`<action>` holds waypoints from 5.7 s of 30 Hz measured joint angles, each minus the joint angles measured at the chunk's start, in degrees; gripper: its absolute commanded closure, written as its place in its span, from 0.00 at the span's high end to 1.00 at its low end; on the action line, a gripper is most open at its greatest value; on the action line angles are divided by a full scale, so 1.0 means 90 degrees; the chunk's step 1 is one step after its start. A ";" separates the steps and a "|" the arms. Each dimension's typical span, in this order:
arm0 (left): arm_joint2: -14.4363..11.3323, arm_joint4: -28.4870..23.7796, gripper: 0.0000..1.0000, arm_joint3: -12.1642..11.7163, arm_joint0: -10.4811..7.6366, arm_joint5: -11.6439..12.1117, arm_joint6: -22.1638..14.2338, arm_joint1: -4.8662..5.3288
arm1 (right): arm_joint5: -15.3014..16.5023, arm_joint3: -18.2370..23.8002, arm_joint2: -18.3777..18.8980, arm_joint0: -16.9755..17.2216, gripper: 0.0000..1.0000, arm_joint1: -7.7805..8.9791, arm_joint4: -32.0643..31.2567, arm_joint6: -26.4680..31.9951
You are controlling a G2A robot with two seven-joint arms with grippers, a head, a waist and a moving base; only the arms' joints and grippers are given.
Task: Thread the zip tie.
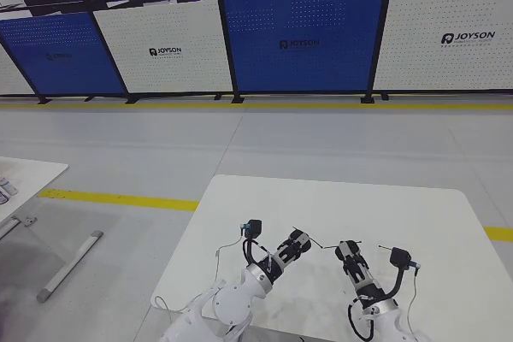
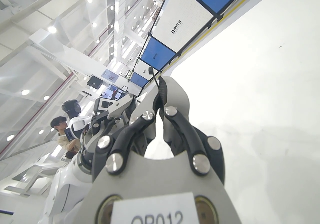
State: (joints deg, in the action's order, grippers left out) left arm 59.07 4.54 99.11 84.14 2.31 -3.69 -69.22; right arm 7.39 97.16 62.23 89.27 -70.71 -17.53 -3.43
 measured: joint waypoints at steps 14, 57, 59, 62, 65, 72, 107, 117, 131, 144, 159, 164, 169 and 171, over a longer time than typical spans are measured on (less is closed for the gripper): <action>0.0000 0.0000 0.00 0.0000 0.0000 0.0000 0.0000 0.0000 | 0.0020 0.0063 0.0082 0.0048 0.00 -0.0044 -0.0069 0.0107; 0.0000 0.0000 0.00 0.0000 0.0000 0.0000 0.0000 0.0000 | -0.0069 -0.0007 0.0112 0.0018 0.00 -0.0203 -0.0226 0.0234; 0.0000 0.0000 0.00 0.0000 0.0000 0.0000 0.0000 0.0000 | -0.0068 -0.0005 0.0120 0.0022 0.00 -0.0209 -0.0239 0.0231; 0.0000 0.0000 0.00 0.0000 0.0000 0.0000 0.0000 0.0000 | -0.0064 0.0003 0.0131 0.0031 0.00 -0.0216 -0.0254 0.0238; 0.0000 0.0000 0.00 0.0000 0.0000 0.0000 0.0000 0.0000 | -0.0051 0.0011 0.0147 0.0047 0.00 -0.0223 -0.0255 0.0237; 0.0000 0.0000 0.00 0.0000 0.0000 0.0000 0.0000 0.0000 | 0.0027 0.0057 0.0221 0.0125 0.00 -0.0231 -0.0238 0.0217; 0.0000 0.0000 0.00 0.0000 0.0000 0.0000 0.0000 0.0000 | 0.0016 0.0073 0.0289 0.0144 0.00 -0.0305 -0.0301 0.0393; 0.0000 0.0000 0.00 0.0000 0.0000 0.0000 0.0000 0.0000 | -0.0011 0.0071 0.0317 0.0168 0.00 -0.0323 -0.0339 0.0387; 0.0000 0.0000 0.00 0.0000 0.0000 0.0000 0.0000 0.0000 | 0.0080 0.0143 0.0369 0.0256 0.00 -0.0344 -0.0385 0.0295; 0.0000 0.0000 0.00 0.0000 0.0000 0.0000 0.0000 0.0000 | -0.0028 0.0149 0.0353 0.0241 0.00 -0.0369 -0.0464 0.0354; 0.0000 0.0000 0.00 0.0000 0.0000 0.0000 0.0000 0.0000 | -0.0018 0.0090 0.0315 0.0177 0.00 -0.0404 -0.0409 0.0467; 0.0000 0.0000 0.00 0.0000 0.0000 0.0000 0.0000 0.0000 | -0.0014 0.0089 0.0316 0.0178 0.00 -0.0404 -0.0402 0.0470; 0.0000 0.0000 0.00 0.0000 0.0000 0.0000 0.0000 0.0000 | -0.0015 0.0089 0.0316 0.0178 0.00 -0.0404 -0.0403 0.0469; -0.0006 -0.0060 0.00 -0.0017 -0.0004 -0.0019 0.0005 -0.0008 | -0.0015 0.0089 0.0316 0.0178 0.00 -0.0404 -0.0403 0.0469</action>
State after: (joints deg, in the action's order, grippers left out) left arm 59.01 4.00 98.95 84.11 2.13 -3.65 -69.29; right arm 7.25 97.96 65.07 90.87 -74.35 -21.16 0.79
